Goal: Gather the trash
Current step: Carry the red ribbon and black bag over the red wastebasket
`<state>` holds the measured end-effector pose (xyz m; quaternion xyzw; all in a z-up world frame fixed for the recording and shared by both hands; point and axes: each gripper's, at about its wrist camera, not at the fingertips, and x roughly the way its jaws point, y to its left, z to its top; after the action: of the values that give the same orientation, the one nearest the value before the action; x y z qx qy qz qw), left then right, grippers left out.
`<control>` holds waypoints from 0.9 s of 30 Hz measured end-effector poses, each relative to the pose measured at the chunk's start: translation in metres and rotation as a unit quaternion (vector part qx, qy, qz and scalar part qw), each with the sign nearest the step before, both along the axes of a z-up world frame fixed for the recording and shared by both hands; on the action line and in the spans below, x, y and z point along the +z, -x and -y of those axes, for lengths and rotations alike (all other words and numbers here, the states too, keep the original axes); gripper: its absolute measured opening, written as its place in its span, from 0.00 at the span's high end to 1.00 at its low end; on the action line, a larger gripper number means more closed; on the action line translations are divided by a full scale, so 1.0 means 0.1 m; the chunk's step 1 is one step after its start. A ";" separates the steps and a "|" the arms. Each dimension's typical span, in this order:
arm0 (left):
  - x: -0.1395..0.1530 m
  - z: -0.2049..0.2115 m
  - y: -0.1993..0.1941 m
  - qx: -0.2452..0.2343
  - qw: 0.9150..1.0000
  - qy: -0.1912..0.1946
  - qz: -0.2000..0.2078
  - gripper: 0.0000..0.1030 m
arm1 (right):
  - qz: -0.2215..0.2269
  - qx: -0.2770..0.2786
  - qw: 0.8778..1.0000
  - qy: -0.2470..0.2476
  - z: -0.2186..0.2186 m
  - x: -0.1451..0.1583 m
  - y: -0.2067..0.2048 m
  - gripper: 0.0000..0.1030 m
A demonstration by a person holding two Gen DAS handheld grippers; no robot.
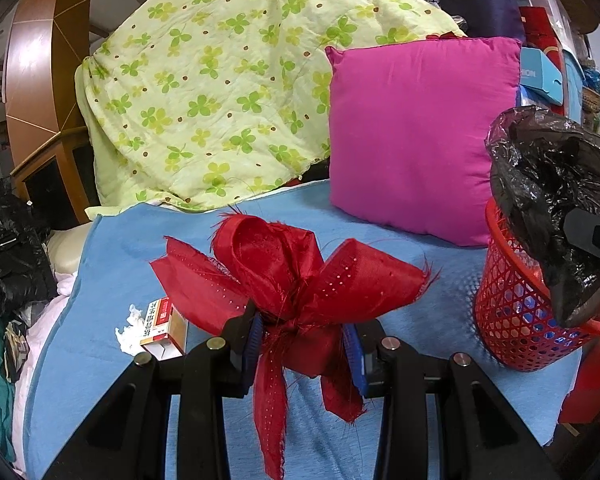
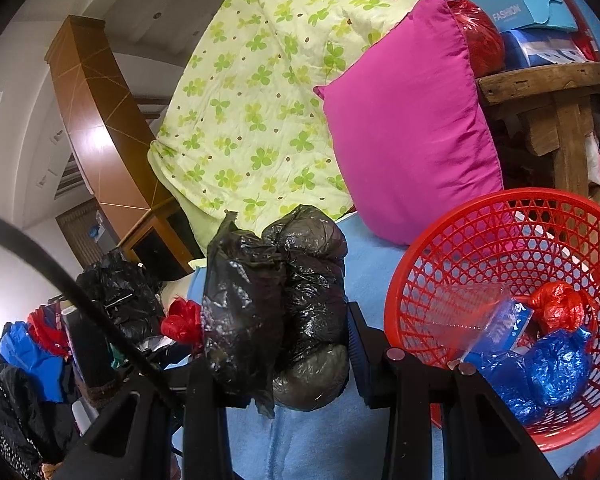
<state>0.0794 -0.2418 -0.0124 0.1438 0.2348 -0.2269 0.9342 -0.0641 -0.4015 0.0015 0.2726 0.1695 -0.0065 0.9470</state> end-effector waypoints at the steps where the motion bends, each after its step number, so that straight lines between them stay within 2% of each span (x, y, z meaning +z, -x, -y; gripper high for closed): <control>1: 0.00 0.01 0.00 -0.001 1.000 0.001 -0.001 0.62 | 0.000 -0.001 1.000 0.000 0.01 0.01 0.00 0.61; 27: 0.02 0.21 0.13 -0.039 0.999 0.015 0.008 0.62 | 0.020 -0.032 0.999 -0.011 0.23 0.05 0.24 0.61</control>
<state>0.0661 -0.2627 -0.0103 0.1410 0.2178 -0.2651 0.9287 -0.0877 -0.4242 0.0068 0.2880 0.1415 -0.0293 0.9467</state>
